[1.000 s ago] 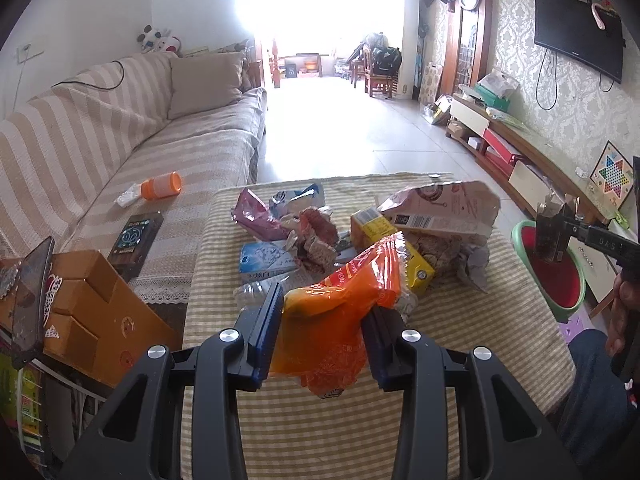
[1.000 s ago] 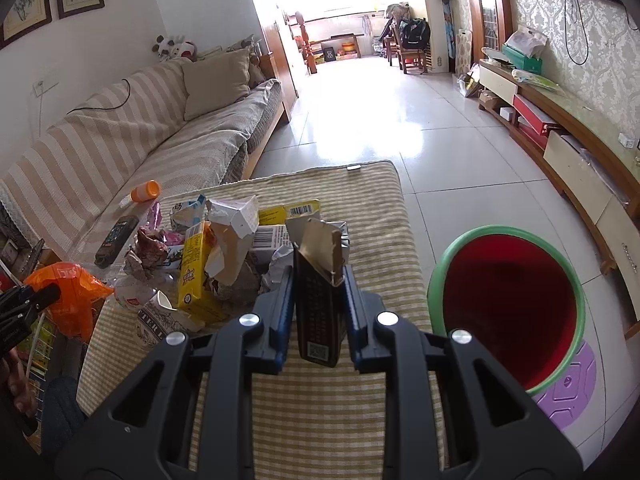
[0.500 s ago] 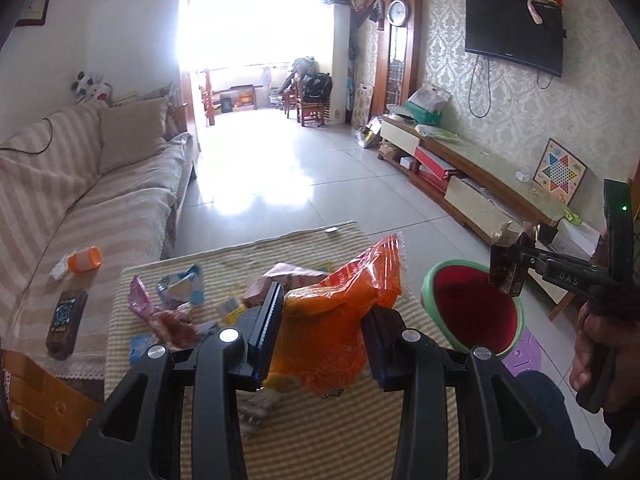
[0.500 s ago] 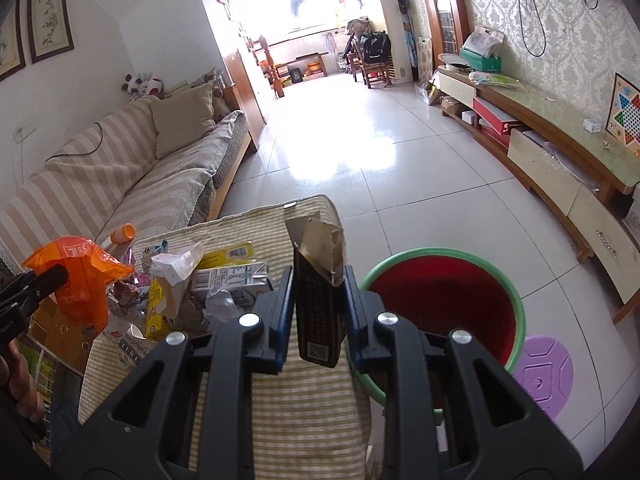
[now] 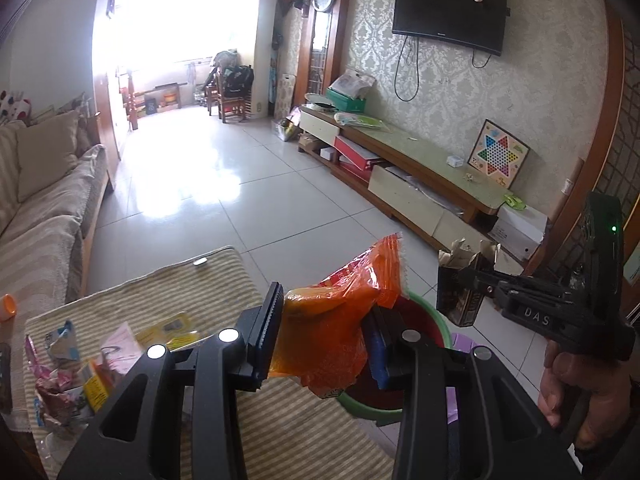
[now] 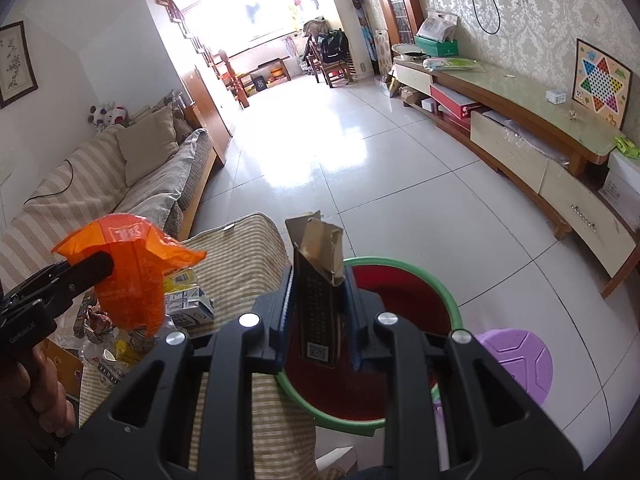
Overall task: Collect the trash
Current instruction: 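Carry both items over the red bin and open both tools to drop them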
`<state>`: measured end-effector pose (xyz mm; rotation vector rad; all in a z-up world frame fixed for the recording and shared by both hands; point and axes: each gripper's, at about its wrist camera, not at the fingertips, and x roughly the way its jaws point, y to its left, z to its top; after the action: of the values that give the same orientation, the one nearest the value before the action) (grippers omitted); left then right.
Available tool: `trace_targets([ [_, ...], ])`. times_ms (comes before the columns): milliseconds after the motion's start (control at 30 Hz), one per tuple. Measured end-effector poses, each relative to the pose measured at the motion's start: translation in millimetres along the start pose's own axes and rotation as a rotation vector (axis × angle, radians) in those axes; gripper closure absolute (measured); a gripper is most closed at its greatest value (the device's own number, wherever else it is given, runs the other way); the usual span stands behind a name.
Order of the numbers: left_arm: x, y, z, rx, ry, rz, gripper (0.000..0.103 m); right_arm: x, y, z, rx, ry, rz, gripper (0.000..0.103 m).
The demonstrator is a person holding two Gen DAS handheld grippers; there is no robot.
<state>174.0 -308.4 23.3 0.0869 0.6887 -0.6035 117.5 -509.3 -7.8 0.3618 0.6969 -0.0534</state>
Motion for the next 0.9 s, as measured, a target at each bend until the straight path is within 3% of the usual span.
trace_targets([
  [233,53,-26,8,-0.045,0.069,-0.081,0.066,15,-28,-4,0.05,0.034,0.003,0.08],
  [433,72,-40,14,-0.051,0.085,-0.095,0.066,25,-35,-6,0.059,0.055,0.004,0.08],
  [533,75,-40,18,-0.072,0.085,-0.101,0.059,29,-36,-4,0.059,0.065,0.0,0.079],
  [567,75,-40,20,-0.082,0.084,-0.102,0.039,31,-35,-4,0.056,0.07,-0.005,0.074],
  [633,72,-38,23,-0.111,0.061,-0.115,0.023,31,-34,-6,0.057,0.068,-0.01,0.057],
  [667,71,-37,24,-0.117,0.055,-0.115,0.021,30,-34,-6,0.056,0.064,-0.017,0.048],
  [767,66,-32,26,-0.128,0.043,-0.105,0.015,28,-30,-6,0.035,0.055,-0.037,0.036],
  [800,64,-29,26,-0.136,0.038,-0.095,0.011,27,-28,-6,0.028,0.053,-0.051,0.025],
  [900,56,-16,28,-0.162,0.025,-0.044,0.008,22,-21,-4,0.0,0.038,-0.091,0.011],
])
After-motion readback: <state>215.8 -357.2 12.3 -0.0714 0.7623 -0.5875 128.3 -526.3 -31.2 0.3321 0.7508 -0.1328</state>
